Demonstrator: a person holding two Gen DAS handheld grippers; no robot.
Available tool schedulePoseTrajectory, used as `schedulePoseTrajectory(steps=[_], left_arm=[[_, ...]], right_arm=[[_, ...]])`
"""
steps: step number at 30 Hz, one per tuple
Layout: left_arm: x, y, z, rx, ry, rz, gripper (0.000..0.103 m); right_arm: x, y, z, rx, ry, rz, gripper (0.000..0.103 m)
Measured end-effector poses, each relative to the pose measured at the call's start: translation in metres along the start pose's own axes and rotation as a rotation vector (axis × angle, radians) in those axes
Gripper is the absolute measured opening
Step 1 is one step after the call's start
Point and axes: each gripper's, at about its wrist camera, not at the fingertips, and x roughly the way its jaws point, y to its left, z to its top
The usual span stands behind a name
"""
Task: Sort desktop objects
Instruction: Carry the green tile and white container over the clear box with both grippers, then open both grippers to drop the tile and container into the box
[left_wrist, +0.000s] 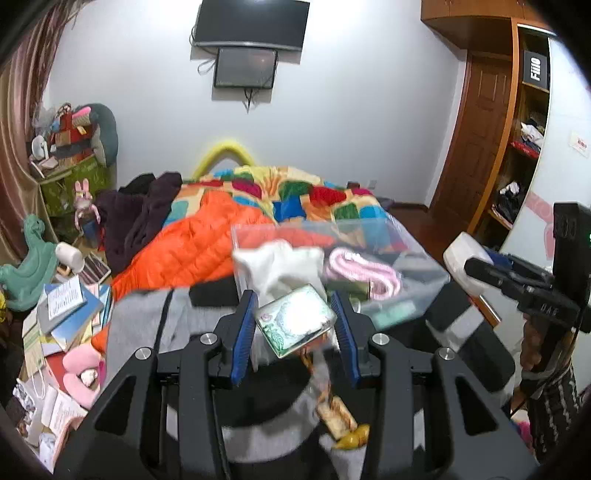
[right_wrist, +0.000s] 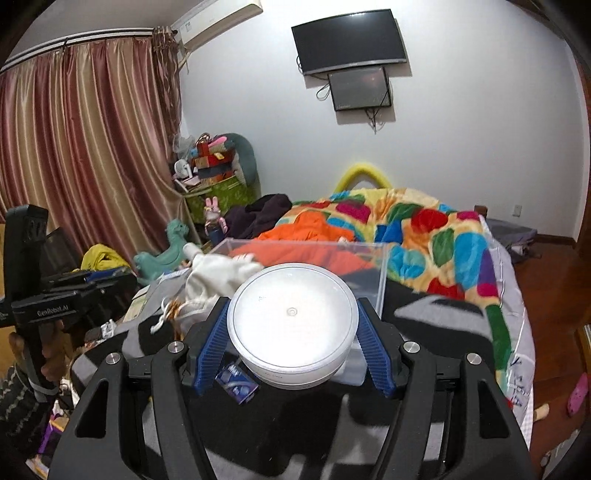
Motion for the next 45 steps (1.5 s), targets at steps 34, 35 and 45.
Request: schedulePoseTrajectory(steps=[34, 35, 45], left_arm=[[0.097, -0.009, -0.009, 0.002, 0.156, 0.0, 0.041], [0.095, -0.01, -0.01, 0.008, 0.149, 0.004, 0.041], [0.085, -0.009, -0.009, 0.008, 0.15, -0.012, 0.041]], right_arm=[[0.07, -0.011, -0.002, 0.061, 0.071, -0.069, 0.062], [0.07, -0.011, -0.003, 0.061, 0.075, -0.069, 0.062], [0.072, -0.007, -0.009, 0.026, 0.1, -0.074, 0.062]])
